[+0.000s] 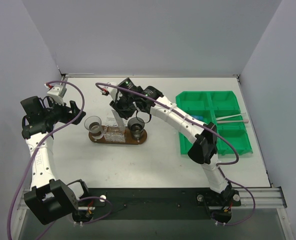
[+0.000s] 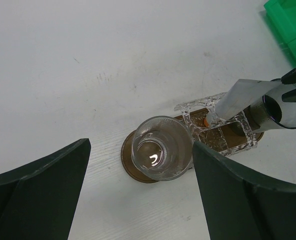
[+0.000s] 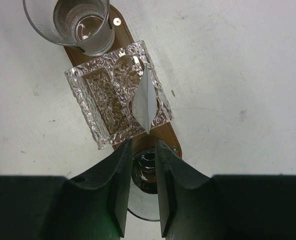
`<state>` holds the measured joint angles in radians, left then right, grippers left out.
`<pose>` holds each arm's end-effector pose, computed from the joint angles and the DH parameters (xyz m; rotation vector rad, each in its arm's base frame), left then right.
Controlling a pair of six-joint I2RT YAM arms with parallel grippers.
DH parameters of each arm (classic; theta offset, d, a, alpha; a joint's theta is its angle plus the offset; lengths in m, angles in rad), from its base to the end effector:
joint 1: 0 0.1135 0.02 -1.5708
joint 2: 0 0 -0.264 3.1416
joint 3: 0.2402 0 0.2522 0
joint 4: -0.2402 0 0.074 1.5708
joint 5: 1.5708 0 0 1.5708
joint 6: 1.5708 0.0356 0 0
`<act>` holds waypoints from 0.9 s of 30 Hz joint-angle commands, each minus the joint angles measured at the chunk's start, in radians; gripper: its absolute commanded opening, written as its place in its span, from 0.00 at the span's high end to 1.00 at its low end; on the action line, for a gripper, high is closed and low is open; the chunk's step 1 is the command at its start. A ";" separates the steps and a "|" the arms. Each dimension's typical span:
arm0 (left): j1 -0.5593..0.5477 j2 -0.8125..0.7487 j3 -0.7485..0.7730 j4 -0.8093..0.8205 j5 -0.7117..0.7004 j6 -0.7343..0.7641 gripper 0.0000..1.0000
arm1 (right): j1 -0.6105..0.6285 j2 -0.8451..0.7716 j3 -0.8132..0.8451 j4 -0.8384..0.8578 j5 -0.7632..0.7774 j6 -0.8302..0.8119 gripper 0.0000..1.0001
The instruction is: Prepare toiletry sets of a toothbrush and toothpaste on the tray
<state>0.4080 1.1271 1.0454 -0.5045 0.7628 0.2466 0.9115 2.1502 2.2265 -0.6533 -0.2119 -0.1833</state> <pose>0.2290 0.0722 0.3366 0.2623 1.9879 -0.4064 0.2976 0.3962 0.3536 -1.2541 1.8136 0.6438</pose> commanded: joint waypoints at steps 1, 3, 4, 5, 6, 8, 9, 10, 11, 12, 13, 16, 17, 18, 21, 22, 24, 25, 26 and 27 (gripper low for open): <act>0.008 -0.004 0.025 0.024 0.088 -0.006 0.06 | 0.007 -0.104 -0.013 0.004 0.032 -0.002 0.78; 0.006 -0.003 0.022 0.034 0.107 -0.012 0.06 | 0.007 -0.108 -0.013 0.007 0.032 -0.004 0.73; 0.006 -0.001 0.021 0.038 0.110 -0.016 0.06 | 0.007 -0.107 -0.011 0.007 0.032 -0.007 0.71; 0.006 0.002 0.021 0.038 0.115 -0.023 0.06 | 0.007 -0.105 -0.010 0.009 0.031 -0.010 0.69; 0.006 0.000 0.021 0.040 0.115 -0.024 0.06 | 0.007 -0.102 -0.001 0.011 0.031 -0.015 0.65; 0.006 0.000 0.021 0.040 0.116 -0.024 0.06 | 0.007 -0.093 0.013 0.011 0.039 -0.022 0.61; 0.006 -0.001 0.019 0.041 0.116 -0.023 0.06 | 0.007 -0.089 0.027 0.009 0.040 -0.031 0.56; 0.008 -0.001 0.019 0.041 0.116 -0.024 0.06 | 0.007 -0.084 0.033 0.009 0.042 -0.036 0.54; 0.006 -0.001 0.019 0.041 0.116 -0.024 0.06 | 0.007 -0.075 0.039 0.009 0.045 -0.038 0.53; 0.006 -0.004 0.021 0.041 0.115 -0.021 0.06 | 0.007 -0.072 0.042 0.009 0.043 -0.039 0.51; 0.006 -0.004 0.021 0.040 0.113 -0.021 0.06 | 0.007 -0.069 0.050 0.009 0.042 -0.039 0.50; 0.006 -0.003 0.024 0.041 0.112 -0.021 0.06 | 0.006 -0.047 0.062 0.011 0.039 -0.041 0.47; 0.008 -0.003 0.024 0.043 0.112 -0.021 0.06 | 0.006 -0.035 0.071 0.011 0.037 -0.041 0.47; 0.006 0.000 0.024 0.043 0.112 -0.021 0.06 | 0.004 -0.030 0.077 0.011 0.029 -0.041 0.47; 0.006 0.005 0.024 0.043 0.113 -0.020 0.06 | 0.004 -0.006 0.093 0.011 0.017 -0.044 0.47; 0.006 0.007 0.024 0.041 0.107 -0.020 0.06 | 0.004 0.000 0.097 0.011 0.019 -0.047 0.46; 0.006 0.008 0.024 0.043 0.107 -0.018 0.06 | 0.003 0.019 0.111 0.012 0.020 -0.053 0.46; 0.006 0.008 0.024 0.041 0.105 -0.017 0.06 | 0.001 0.025 0.114 0.012 0.016 -0.053 0.46; 0.006 0.010 0.024 0.041 0.104 -0.018 0.06 | 0.000 0.036 0.120 0.014 0.011 -0.053 0.46; 0.006 0.011 0.024 0.044 0.101 -0.015 0.06 | 0.000 0.040 0.127 0.014 0.008 -0.053 0.46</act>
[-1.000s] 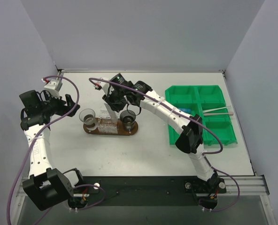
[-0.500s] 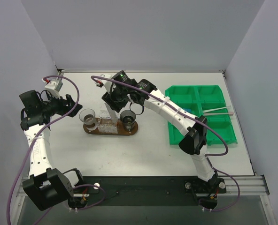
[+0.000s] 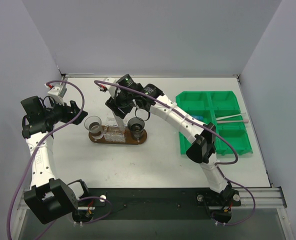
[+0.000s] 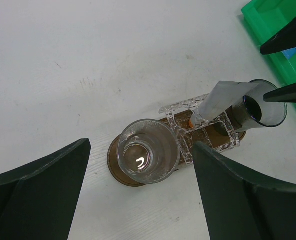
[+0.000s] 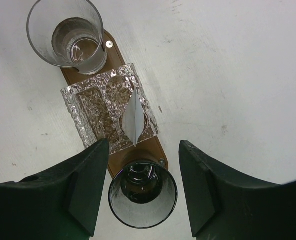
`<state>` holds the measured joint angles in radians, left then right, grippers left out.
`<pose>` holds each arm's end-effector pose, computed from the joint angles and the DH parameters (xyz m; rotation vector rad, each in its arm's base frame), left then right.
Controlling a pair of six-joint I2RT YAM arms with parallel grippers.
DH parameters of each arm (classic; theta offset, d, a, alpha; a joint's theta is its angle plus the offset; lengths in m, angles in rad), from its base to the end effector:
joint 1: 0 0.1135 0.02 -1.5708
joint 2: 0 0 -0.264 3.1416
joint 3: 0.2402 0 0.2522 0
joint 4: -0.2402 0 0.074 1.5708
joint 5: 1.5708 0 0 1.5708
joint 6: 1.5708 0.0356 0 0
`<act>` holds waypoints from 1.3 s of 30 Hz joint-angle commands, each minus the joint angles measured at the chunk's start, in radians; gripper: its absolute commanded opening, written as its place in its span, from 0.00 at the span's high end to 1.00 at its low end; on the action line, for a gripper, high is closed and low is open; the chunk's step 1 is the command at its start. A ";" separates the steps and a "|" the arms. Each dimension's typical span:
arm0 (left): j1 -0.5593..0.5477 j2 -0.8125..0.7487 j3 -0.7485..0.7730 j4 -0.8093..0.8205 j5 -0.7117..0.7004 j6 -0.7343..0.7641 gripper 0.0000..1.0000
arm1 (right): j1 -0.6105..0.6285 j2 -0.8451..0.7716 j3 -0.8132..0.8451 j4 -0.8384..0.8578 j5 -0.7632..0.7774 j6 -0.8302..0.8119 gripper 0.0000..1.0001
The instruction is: Prepare toiletry sets of a toothbrush and toothpaste on the tray
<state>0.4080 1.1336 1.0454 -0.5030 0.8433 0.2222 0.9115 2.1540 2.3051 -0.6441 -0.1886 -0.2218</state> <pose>0.2296 0.0703 0.3364 0.2806 1.9648 -0.5043 0.2976 0.3950 0.3785 -1.2330 1.7157 0.6141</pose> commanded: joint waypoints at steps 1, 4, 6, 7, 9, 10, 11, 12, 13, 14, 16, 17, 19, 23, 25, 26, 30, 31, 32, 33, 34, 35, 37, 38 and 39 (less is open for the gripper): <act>0.006 0.006 0.024 0.043 0.020 0.008 0.06 | 0.000 0.041 0.054 0.004 -0.021 -0.013 0.46; 0.006 0.012 0.025 0.044 0.019 0.006 0.06 | 0.000 0.063 0.071 0.004 -0.031 -0.008 0.46; 0.006 0.017 0.025 0.046 0.019 0.008 0.06 | 0.000 0.076 0.076 0.006 -0.035 -0.008 0.46; 0.006 0.020 0.025 0.046 0.019 0.008 0.06 | -0.002 0.081 0.082 0.006 -0.037 -0.008 0.46; 0.006 0.022 0.024 0.047 0.016 0.009 0.06 | -0.002 0.093 0.088 0.006 -0.038 -0.011 0.47; 0.008 0.023 0.022 0.047 0.014 0.011 0.06 | -0.005 0.099 0.096 0.006 -0.038 -0.011 0.47; 0.008 0.023 0.022 0.047 0.014 0.011 0.06 | -0.005 0.109 0.099 0.008 -0.038 -0.011 0.47; 0.008 0.026 0.021 0.047 0.014 0.011 0.06 | -0.006 0.112 0.102 0.008 -0.040 -0.010 0.48; 0.008 0.025 0.019 0.049 0.014 0.011 0.06 | -0.006 0.115 0.105 0.008 -0.043 -0.010 0.48; 0.008 0.028 0.019 0.049 0.013 0.014 0.06 | -0.008 0.119 0.108 0.008 -0.046 -0.010 0.49; 0.008 0.026 0.018 0.046 0.008 0.019 0.06 | -0.008 0.122 0.108 0.011 -0.051 -0.011 0.50; 0.008 0.026 0.018 0.046 0.008 0.019 0.06 | -0.008 0.125 0.109 0.011 -0.051 -0.011 0.51; 0.008 0.028 0.018 0.046 0.005 0.020 0.06 | -0.008 0.127 0.111 0.011 -0.054 -0.011 0.53; 0.008 0.029 0.018 0.046 0.005 0.020 0.06 | -0.008 0.133 0.113 0.012 -0.055 -0.010 0.58; 0.008 0.031 0.019 0.046 0.005 0.023 0.06 | -0.008 0.135 0.114 0.012 -0.055 -0.010 0.60; 0.008 0.029 0.019 0.044 0.004 0.025 0.06 | -0.008 0.135 0.113 0.014 -0.055 -0.010 0.62; 0.008 0.031 0.021 0.044 0.002 0.025 0.06 | -0.008 0.136 0.116 0.015 -0.055 -0.007 0.69; 0.008 0.032 0.021 0.043 0.002 0.025 0.06 | -0.008 0.135 0.116 0.017 -0.052 -0.007 0.69; 0.008 0.034 0.021 0.044 0.002 0.028 0.06 | -0.010 0.136 0.116 0.017 -0.052 -0.007 0.73; 0.008 0.032 0.021 0.043 0.002 0.026 0.06 | -0.008 0.135 0.116 0.017 -0.054 -0.007 0.74; 0.008 0.032 0.019 0.040 0.002 0.028 0.06 | -0.008 0.136 0.114 0.017 -0.052 -0.005 0.75; 0.008 0.032 0.021 0.041 0.000 0.031 0.06 | -0.008 0.133 0.114 0.017 -0.052 -0.005 0.77; 0.008 0.032 0.019 0.038 -0.003 0.034 0.06 | -0.008 0.132 0.114 0.017 -0.052 -0.007 0.81; 0.008 0.032 0.019 0.037 -0.004 0.035 0.06 | -0.008 0.132 0.113 0.017 -0.051 -0.005 0.84; 0.008 0.032 0.019 0.035 -0.004 0.037 0.06 | -0.008 0.130 0.114 0.017 -0.049 -0.004 0.85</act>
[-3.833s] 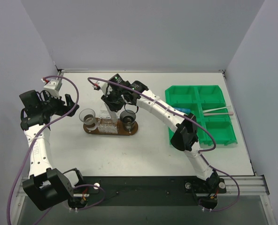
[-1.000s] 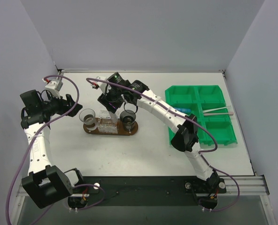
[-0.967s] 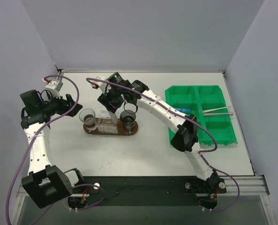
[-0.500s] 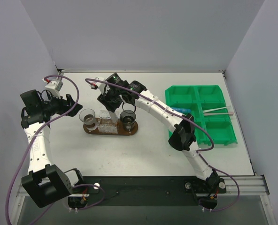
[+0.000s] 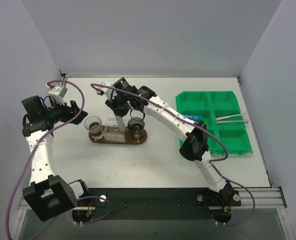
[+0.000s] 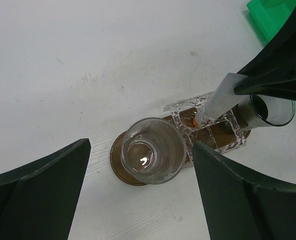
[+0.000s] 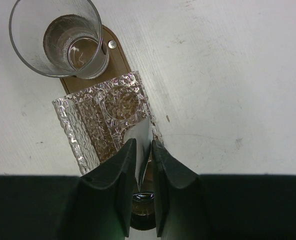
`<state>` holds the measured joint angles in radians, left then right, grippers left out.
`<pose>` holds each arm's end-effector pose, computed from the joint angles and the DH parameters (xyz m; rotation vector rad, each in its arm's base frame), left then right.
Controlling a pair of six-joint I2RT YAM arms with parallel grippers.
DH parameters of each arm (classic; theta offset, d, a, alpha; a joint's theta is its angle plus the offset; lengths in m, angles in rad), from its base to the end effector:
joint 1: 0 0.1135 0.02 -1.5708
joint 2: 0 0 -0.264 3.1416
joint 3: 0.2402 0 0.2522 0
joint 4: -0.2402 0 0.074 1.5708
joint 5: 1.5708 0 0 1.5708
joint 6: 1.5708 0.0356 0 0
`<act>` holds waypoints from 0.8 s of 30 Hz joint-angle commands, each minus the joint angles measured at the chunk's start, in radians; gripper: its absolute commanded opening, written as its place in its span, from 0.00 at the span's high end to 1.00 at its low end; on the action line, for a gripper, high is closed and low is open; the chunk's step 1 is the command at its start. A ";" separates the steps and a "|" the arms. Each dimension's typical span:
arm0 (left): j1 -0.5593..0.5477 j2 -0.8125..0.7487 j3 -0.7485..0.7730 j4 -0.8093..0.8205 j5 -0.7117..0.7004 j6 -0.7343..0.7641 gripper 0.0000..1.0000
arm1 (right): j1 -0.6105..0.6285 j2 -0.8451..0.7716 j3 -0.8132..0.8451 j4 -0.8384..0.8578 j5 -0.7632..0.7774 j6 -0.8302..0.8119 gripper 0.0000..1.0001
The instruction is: Prepare toiletry sets of a toothbrush and toothpaste on the tray
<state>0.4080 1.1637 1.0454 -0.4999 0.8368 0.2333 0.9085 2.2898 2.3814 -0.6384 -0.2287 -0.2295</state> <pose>0.2359 0.0732 0.3299 0.2761 1.9858 -0.5069 0.3166 0.4191 0.3378 -1.2842 1.7486 0.6396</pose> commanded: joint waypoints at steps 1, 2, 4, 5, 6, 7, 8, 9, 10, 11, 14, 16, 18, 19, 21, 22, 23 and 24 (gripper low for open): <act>0.008 0.004 0.021 0.031 0.002 0.027 0.06 | -0.005 -0.009 0.036 0.009 -0.009 0.002 0.86; 0.008 0.004 0.022 0.031 0.001 0.028 0.06 | -0.005 -0.012 0.038 0.013 -0.009 0.004 0.88; 0.009 0.002 0.021 0.029 0.002 0.029 0.06 | -0.005 -0.018 0.036 0.011 -0.008 0.002 0.89; 0.008 0.002 0.022 0.031 0.002 0.028 0.06 | -0.005 -0.019 0.036 0.011 -0.008 0.005 0.90; 0.008 0.004 0.022 0.029 0.002 0.026 0.06 | -0.005 -0.021 0.036 0.011 -0.008 0.004 0.90; 0.008 0.002 0.022 0.029 0.002 0.027 0.06 | -0.005 -0.024 0.035 0.011 -0.006 0.004 0.90; 0.008 0.004 0.024 0.029 0.004 0.028 0.06 | -0.005 -0.026 0.035 0.011 -0.006 0.002 0.90; 0.008 0.004 0.024 0.029 0.004 0.026 0.06 | -0.005 -0.027 0.033 0.011 -0.006 0.004 0.91; 0.008 0.001 0.024 0.029 0.004 0.027 0.06 | -0.005 -0.029 0.032 0.011 -0.006 0.004 0.91; 0.008 0.001 0.024 0.029 0.004 0.028 0.06 | -0.005 -0.029 0.030 0.011 -0.006 0.004 0.92; 0.008 0.004 0.022 0.027 0.005 0.028 0.06 | -0.005 -0.030 0.030 0.011 -0.006 0.004 0.95; 0.008 0.002 0.022 0.029 0.005 0.028 0.06 | -0.006 -0.032 0.030 0.011 -0.006 0.004 0.97; 0.009 0.002 0.022 0.029 0.005 0.028 0.06 | -0.005 -0.032 0.029 0.011 -0.006 0.005 0.98; 0.008 0.004 0.022 0.029 0.005 0.026 0.06 | -0.005 -0.033 0.030 0.011 -0.006 0.005 0.99; 0.008 0.004 0.022 0.029 0.007 0.026 0.06 | -0.003 -0.035 0.030 0.011 -0.008 0.007 0.99; 0.008 0.004 0.022 0.027 0.007 0.024 0.06 | -0.005 -0.036 0.030 0.011 -0.006 0.007 0.99; 0.008 0.004 0.022 0.027 0.007 0.024 0.06 | -0.005 -0.038 0.030 0.011 -0.008 0.007 1.00; 0.008 0.005 0.022 0.029 0.008 0.026 0.06 | -0.005 -0.038 0.030 0.011 -0.008 0.007 1.00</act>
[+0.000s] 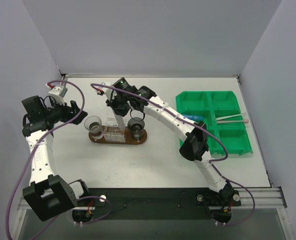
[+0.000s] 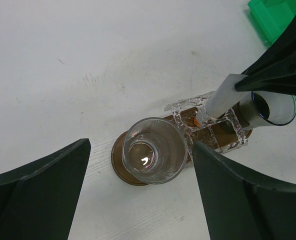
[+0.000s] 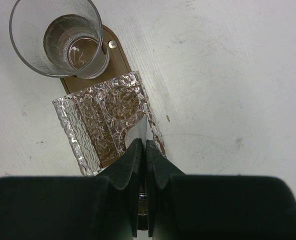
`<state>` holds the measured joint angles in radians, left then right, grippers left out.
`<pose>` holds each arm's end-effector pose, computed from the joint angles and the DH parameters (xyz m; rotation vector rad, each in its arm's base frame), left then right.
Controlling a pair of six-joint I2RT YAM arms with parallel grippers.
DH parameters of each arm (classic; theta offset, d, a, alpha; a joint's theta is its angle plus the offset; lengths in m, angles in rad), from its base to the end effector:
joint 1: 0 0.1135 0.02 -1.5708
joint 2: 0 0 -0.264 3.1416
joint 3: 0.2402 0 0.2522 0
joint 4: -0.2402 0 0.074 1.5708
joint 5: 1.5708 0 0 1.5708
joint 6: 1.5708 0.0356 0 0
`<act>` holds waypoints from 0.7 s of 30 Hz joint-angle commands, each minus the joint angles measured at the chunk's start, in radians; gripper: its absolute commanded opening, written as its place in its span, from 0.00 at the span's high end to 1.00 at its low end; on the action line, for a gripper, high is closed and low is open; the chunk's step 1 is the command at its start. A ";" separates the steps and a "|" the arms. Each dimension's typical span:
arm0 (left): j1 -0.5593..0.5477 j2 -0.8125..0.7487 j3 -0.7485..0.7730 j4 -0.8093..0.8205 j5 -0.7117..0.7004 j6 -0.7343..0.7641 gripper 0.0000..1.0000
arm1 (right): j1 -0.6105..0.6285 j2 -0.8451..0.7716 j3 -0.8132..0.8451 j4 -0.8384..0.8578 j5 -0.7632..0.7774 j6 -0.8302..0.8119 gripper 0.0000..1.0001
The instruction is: Prepare toiletry sets of a toothbrush and toothpaste on the tray
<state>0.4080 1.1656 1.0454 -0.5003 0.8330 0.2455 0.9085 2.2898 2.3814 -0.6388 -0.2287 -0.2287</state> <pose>0.2363 0.0734 0.3294 0.2851 1.9864 -0.4967 0.3166 0.4191 0.3378 -1.2838 1.7496 0.6400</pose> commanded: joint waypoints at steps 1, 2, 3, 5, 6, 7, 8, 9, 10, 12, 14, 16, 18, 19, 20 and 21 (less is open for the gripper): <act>0.008 0.002 0.022 0.029 0.012 0.012 0.06 | -0.005 -0.041 0.029 0.011 -0.008 0.008 1.00; 0.008 0.002 0.022 0.029 0.012 0.012 0.06 | -0.005 -0.039 0.029 0.011 -0.008 0.006 1.00; 0.008 0.002 0.022 0.029 0.012 0.012 0.06 | -0.005 -0.041 0.027 0.011 -0.009 0.008 1.00; 0.008 0.000 0.022 0.029 0.012 0.012 0.06 | -0.005 -0.046 0.027 0.010 -0.008 0.008 1.00; 0.008 0.000 0.022 0.029 0.012 0.012 0.06 | -0.003 -0.046 0.027 0.011 -0.009 0.008 1.00; 0.008 0.000 0.022 0.029 0.012 0.012 0.06 | -0.003 -0.046 0.027 0.011 -0.009 0.008 1.00; 0.008 0.000 0.024 0.028 0.012 0.012 0.06 | -0.005 -0.046 0.027 0.010 -0.009 0.008 1.00; 0.008 -0.001 0.022 0.026 0.014 0.011 0.06 | -0.003 -0.047 0.025 0.011 -0.009 0.008 1.00; 0.008 -0.001 0.022 0.025 0.014 0.012 0.06 | -0.005 -0.049 0.025 0.011 -0.008 0.008 1.00; 0.008 -0.003 0.022 0.025 0.014 0.015 0.06 | -0.002 -0.049 0.025 0.011 -0.006 0.008 1.00; 0.008 -0.003 0.022 0.022 0.012 0.015 0.06 | -0.003 -0.050 0.027 0.011 -0.006 0.008 1.00; 0.008 0.000 0.022 0.020 0.012 0.017 0.06 | -0.003 -0.052 0.029 0.011 -0.006 0.006 1.00; 0.008 -0.001 0.022 0.022 0.012 0.017 0.06 | -0.005 -0.050 0.029 0.011 -0.004 0.006 1.00; 0.008 -0.001 0.022 0.020 0.014 0.017 0.06 | -0.003 -0.050 0.033 0.013 -0.006 0.006 1.00; 0.008 0.000 0.022 0.022 0.012 0.017 0.06 | -0.003 -0.052 0.032 0.013 -0.006 0.008 1.00; 0.008 0.000 0.022 0.022 0.014 0.017 0.06 | -0.003 -0.052 0.035 0.013 -0.006 0.008 1.00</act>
<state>0.4080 1.1656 1.0454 -0.5007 0.8333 0.2470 0.9089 2.2898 2.3814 -0.6388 -0.2287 -0.2287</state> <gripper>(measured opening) 0.939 0.009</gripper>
